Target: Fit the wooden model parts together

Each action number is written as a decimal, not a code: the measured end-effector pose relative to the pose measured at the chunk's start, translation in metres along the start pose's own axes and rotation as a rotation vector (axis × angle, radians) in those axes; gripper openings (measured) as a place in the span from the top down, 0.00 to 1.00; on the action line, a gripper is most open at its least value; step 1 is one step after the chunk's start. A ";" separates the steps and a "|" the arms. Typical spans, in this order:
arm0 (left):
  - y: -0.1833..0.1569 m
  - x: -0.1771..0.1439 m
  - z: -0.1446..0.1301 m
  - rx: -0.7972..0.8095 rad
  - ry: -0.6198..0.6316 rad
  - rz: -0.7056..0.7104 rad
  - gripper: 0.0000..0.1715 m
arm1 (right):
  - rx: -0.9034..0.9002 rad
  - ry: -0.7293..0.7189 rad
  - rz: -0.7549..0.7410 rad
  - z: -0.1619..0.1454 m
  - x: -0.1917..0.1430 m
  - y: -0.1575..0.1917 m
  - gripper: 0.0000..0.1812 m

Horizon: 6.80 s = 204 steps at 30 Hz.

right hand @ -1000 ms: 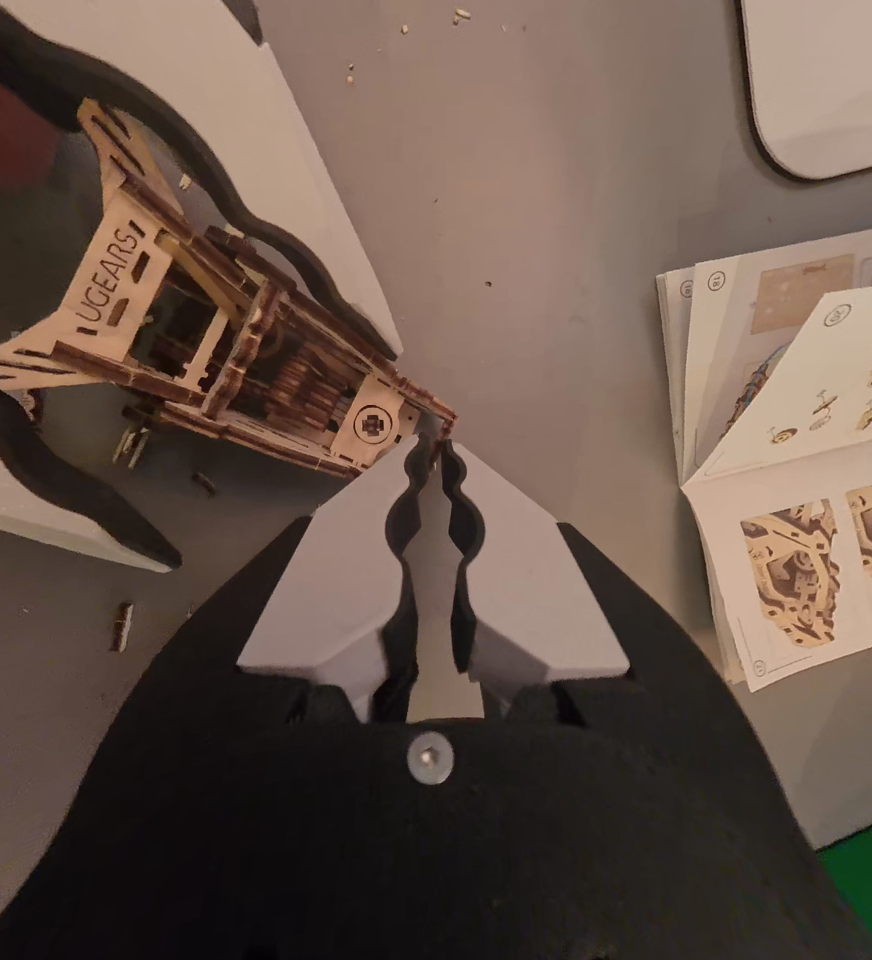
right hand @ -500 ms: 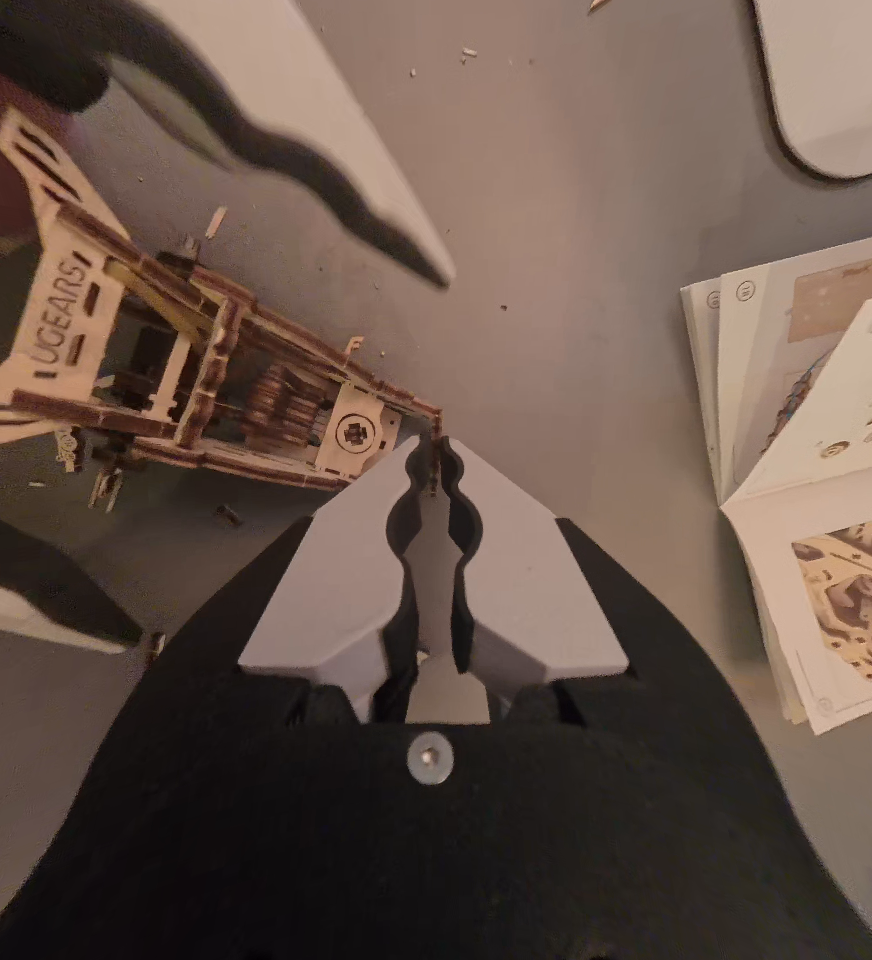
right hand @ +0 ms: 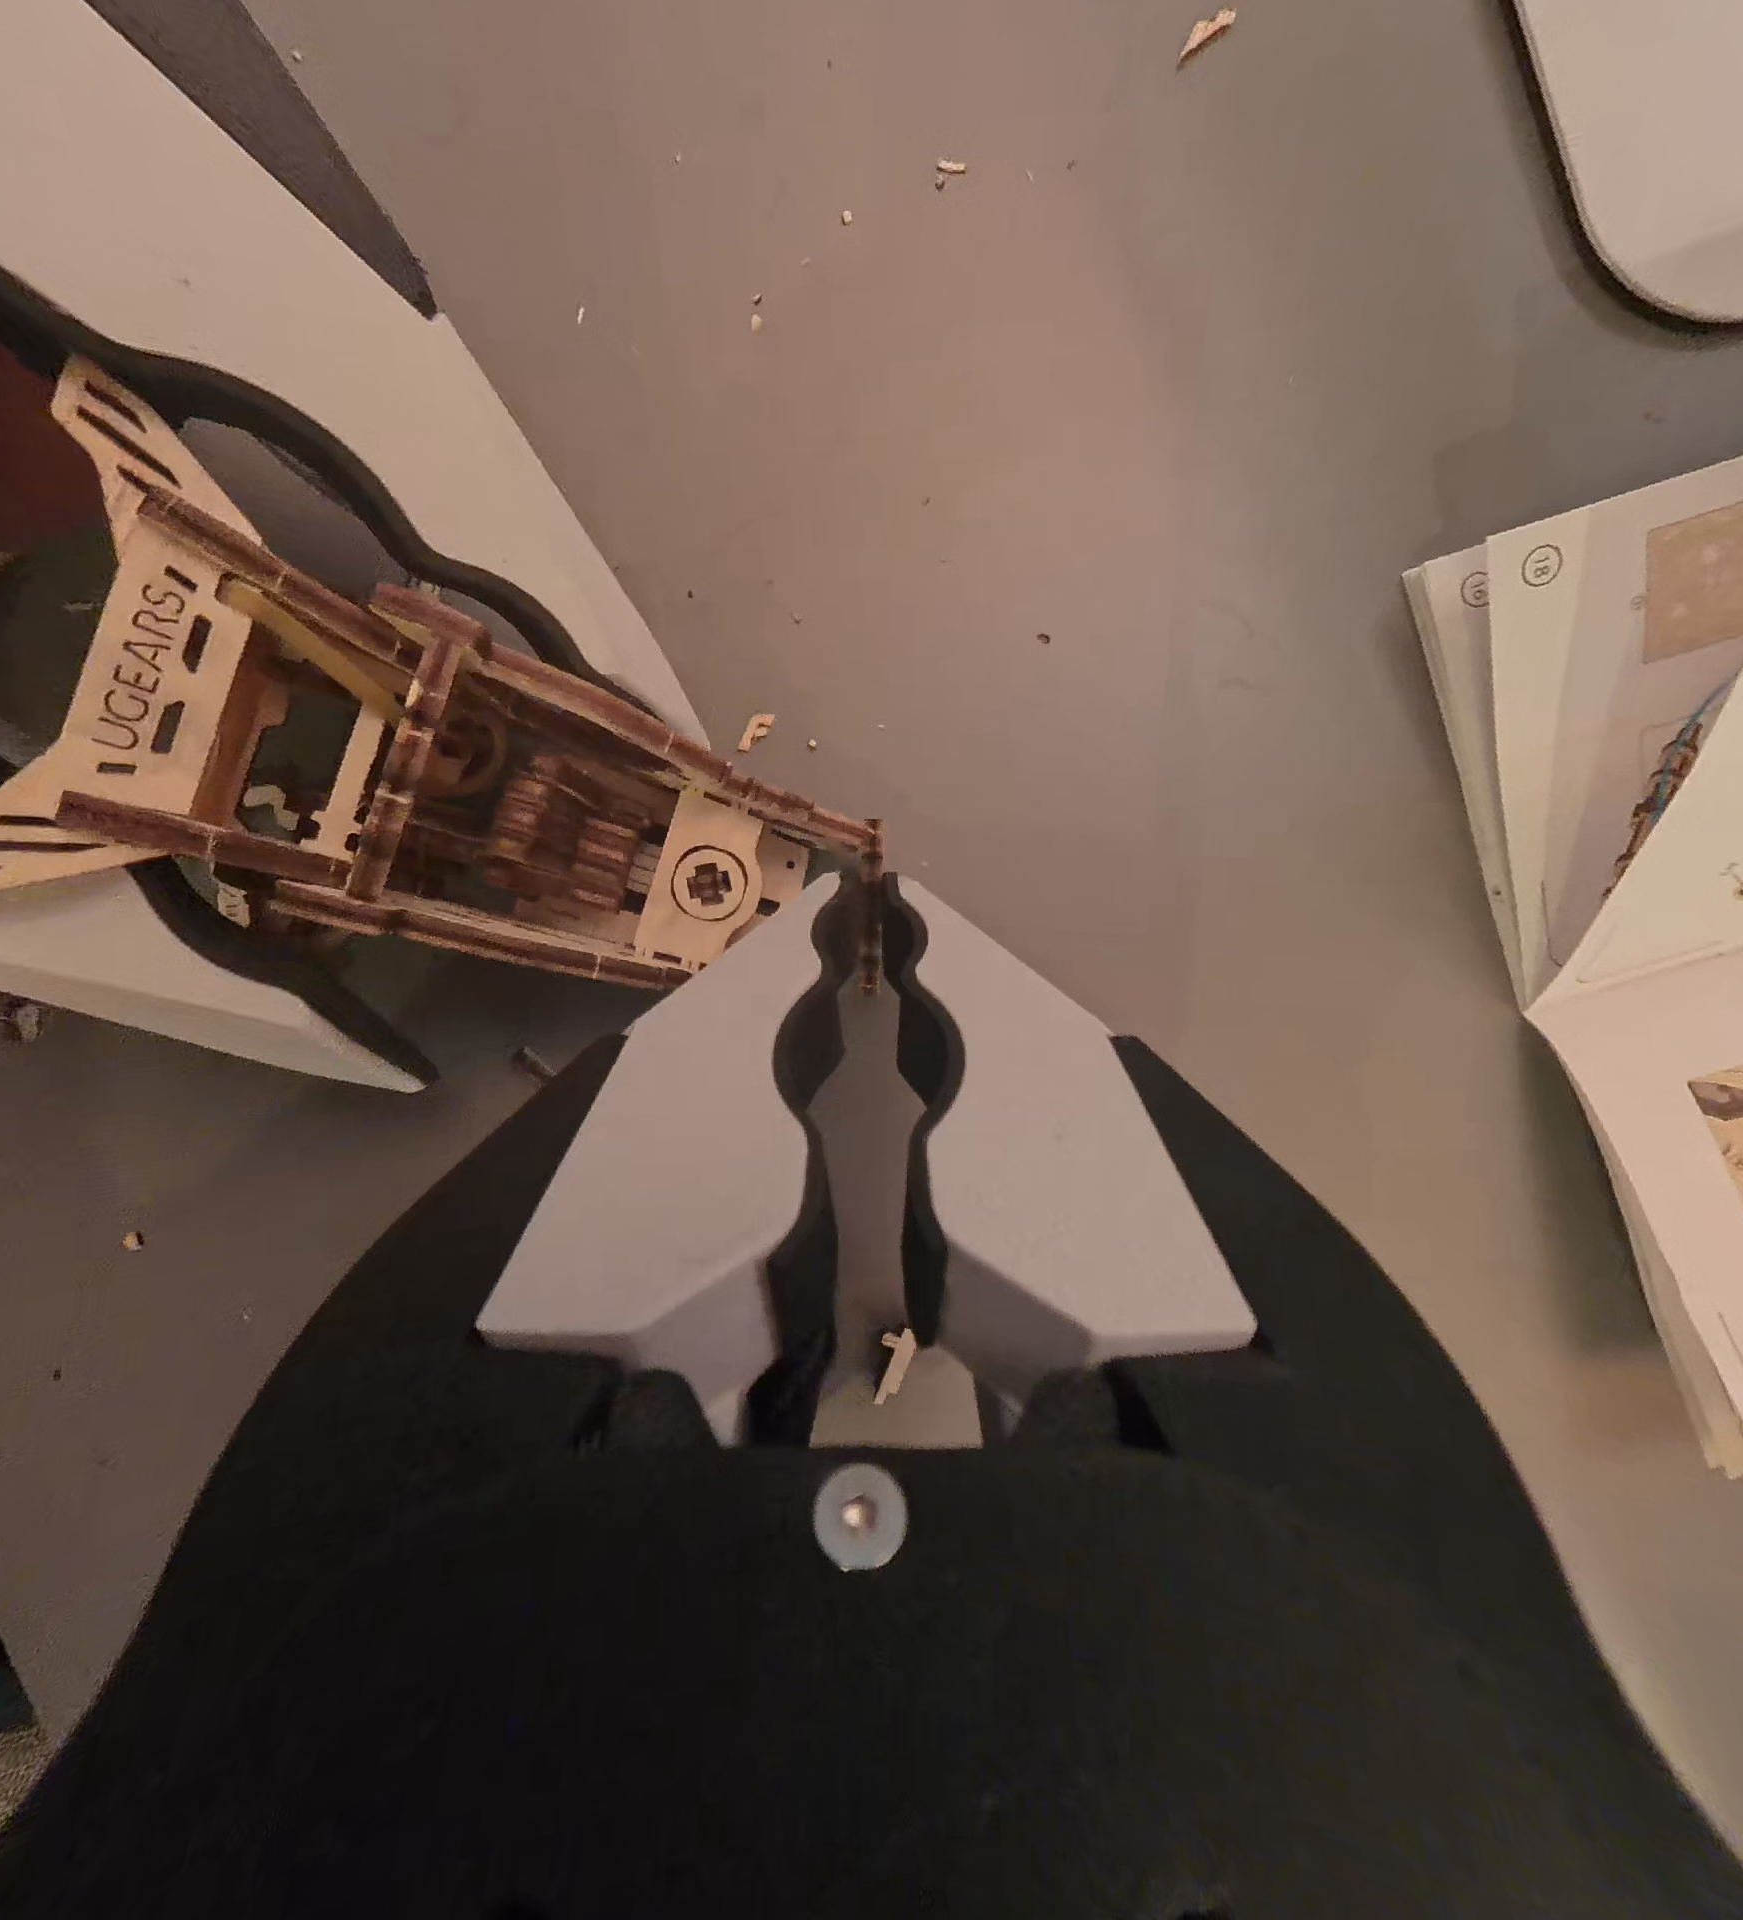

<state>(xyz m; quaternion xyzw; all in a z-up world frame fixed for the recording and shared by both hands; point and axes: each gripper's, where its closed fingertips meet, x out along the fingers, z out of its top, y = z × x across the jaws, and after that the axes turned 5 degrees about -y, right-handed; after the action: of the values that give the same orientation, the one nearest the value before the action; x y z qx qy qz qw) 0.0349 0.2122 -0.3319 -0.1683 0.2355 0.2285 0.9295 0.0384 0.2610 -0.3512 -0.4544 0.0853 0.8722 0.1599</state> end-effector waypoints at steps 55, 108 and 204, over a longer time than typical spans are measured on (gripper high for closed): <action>0.002 0.004 0.001 0.007 -0.003 0.003 0.64 | -0.007 0.109 0.125 -0.004 -0.005 0.003 0.99; 0.005 0.006 0.000 -0.006 0.003 0.012 0.64 | 0.098 0.102 0.170 0.002 -0.010 -0.005 0.89; -0.026 0.022 0.062 0.303 -0.055 -0.458 0.75 | 0.017 -0.663 0.273 0.018 -0.096 0.018 0.80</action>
<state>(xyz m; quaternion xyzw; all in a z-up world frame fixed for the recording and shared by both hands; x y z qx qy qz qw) 0.0875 0.2244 -0.2864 -0.0699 0.1976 -0.0212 0.9776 0.0697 0.2299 -0.2623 -0.1300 0.0961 0.9847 0.0646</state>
